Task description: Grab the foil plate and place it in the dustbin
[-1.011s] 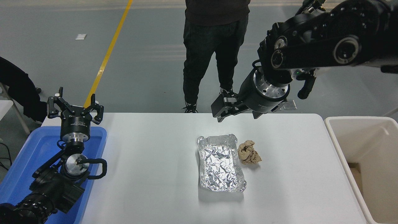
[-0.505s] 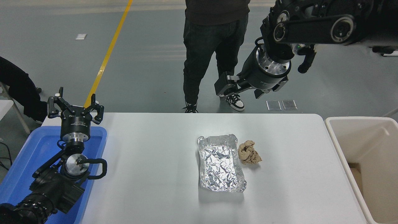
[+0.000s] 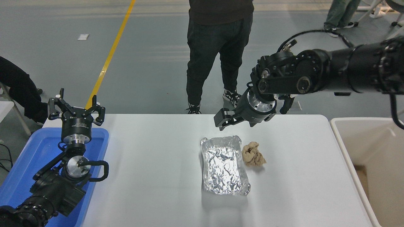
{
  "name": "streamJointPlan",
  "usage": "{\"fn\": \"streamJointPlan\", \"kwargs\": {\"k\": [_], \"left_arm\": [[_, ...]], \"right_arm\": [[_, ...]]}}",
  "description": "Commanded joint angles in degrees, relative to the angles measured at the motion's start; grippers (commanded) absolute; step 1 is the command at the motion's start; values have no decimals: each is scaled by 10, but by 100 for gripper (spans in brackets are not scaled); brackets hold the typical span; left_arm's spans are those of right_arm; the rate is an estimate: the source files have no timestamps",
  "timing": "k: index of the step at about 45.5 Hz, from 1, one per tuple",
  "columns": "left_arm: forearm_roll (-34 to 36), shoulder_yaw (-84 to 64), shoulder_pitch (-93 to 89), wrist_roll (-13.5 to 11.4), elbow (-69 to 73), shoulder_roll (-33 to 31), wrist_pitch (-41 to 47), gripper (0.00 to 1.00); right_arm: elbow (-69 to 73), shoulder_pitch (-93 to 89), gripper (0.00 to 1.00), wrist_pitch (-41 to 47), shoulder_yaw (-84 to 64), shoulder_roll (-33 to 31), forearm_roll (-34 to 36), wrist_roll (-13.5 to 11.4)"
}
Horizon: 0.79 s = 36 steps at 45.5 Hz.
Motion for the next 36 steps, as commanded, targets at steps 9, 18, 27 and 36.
{"fn": "streamJointPlan", "kwargs": {"k": [9,18,27,36], "left_arm": [[1,0,0,1,0,0,0,99],[2,0,0,2,0,0,-1,99],[2,0,0,2,0,0,0,99],[2,0,0,2,0,0,0,99]], "right_arm": [[-115,-204,94,-89,4,7,-74,0],[-134,-234,94,-90,17,7,-80,0],[-136,-253,94,-93,38,7,-71,0],[-150,-273,92,-95,52,7,-69,0]]}}
